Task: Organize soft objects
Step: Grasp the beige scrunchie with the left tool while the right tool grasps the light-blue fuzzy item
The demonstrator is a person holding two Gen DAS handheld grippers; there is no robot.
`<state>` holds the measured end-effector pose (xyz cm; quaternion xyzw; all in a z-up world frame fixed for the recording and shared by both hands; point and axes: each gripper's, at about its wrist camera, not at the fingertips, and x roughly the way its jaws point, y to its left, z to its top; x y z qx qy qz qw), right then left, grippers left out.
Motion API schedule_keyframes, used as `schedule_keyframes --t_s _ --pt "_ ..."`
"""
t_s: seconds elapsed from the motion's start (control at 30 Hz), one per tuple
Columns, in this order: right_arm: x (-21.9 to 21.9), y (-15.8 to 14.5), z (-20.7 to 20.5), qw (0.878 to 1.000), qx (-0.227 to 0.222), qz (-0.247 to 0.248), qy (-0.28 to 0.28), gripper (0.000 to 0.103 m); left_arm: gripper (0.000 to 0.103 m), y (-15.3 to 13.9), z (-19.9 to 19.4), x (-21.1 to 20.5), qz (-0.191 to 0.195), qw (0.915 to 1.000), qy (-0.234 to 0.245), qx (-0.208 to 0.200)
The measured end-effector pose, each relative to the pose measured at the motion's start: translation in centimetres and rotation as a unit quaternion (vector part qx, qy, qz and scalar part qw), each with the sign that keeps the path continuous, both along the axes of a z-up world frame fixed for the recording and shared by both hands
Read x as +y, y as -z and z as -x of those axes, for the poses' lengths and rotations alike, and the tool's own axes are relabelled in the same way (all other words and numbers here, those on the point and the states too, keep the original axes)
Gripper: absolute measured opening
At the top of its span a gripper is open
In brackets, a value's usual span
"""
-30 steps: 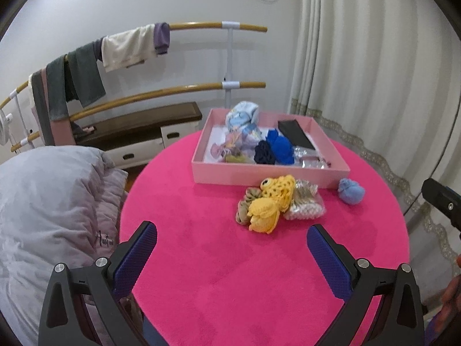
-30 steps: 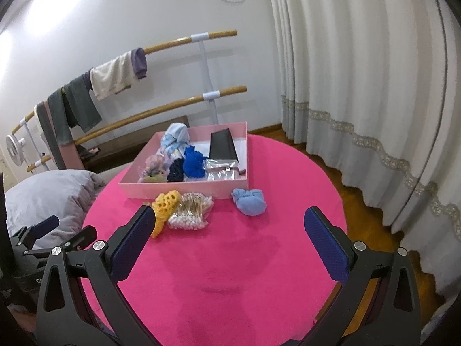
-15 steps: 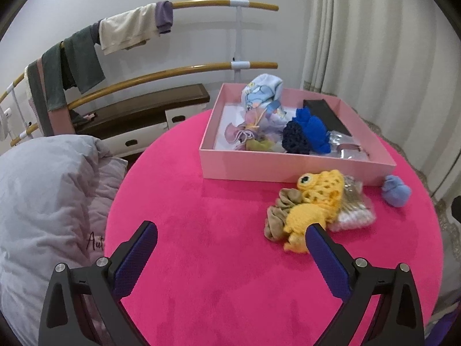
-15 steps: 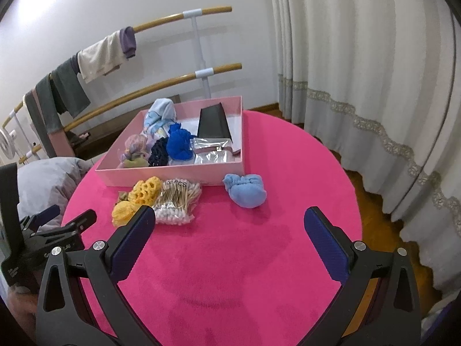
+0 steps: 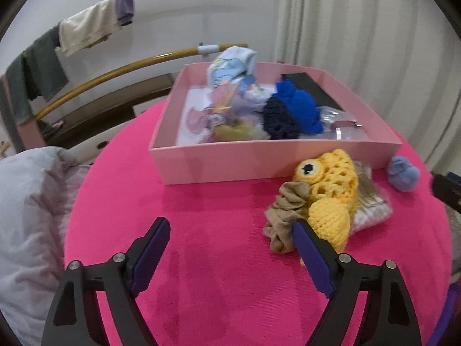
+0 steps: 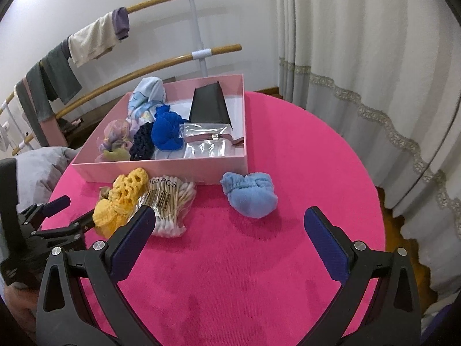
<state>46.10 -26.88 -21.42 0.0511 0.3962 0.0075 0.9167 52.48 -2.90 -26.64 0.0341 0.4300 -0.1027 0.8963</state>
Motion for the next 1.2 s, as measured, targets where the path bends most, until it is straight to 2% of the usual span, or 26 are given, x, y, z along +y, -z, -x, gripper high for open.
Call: schedule_keyframes --t_s 0.23,0.33,0.5,0.67,0.7,0.77,0.83,0.9,0.93,1.2 --pt "-0.6 1.4 -1.7 1.0 0.012 0.0 0.002 0.103 0.084 1.3 -1.1 -1.2 0.002 0.9997 0.023 0.01" --pt "-1.0 2.2 -2.6 1.0 0.02 0.005 0.003 0.102 0.076 2.1 -1.9 -1.7 0.008 0.9993 0.026 0.026" --pt "-1.8 3.9 -3.7 0.999 0.038 0.002 0.009 0.085 0.065 2.1 -2.6 -2.2 0.02 0.9989 0.03 0.028" --pt "-2.3 4.7 -4.6 0.999 0.04 -0.005 0.006 0.08 0.06 2.0 -2.9 -2.6 0.021 0.9989 0.03 0.028" --pt "-2.4 4.8 -4.8 0.999 0.04 -0.008 0.004 0.075 0.057 2.1 -3.1 -2.7 0.023 0.9989 0.029 0.028" --pt "-2.4 5.3 -5.2 0.999 0.045 -0.012 -0.003 0.057 0.048 1.8 -2.9 -2.6 0.03 0.9988 0.028 0.027" --pt "-2.2 5.4 -5.3 0.999 0.042 -0.006 -0.005 0.046 0.032 1.8 -3.0 -2.7 0.032 0.9987 0.028 0.026" --pt "-2.2 5.3 -5.1 0.999 0.041 -0.01 -0.007 0.043 0.026 1.8 -3.0 -2.6 0.04 0.9987 0.023 0.02" --pt "-2.4 5.2 -4.9 0.999 0.04 -0.012 -0.007 0.042 0.018 1.8 -3.1 -2.4 0.045 0.9985 0.022 0.022" --pt "-3.0 4.3 -2.8 0.999 0.028 -0.02 -0.004 0.042 0.014 1.2 -2.0 -0.6 0.073 0.997 0.006 0.024"
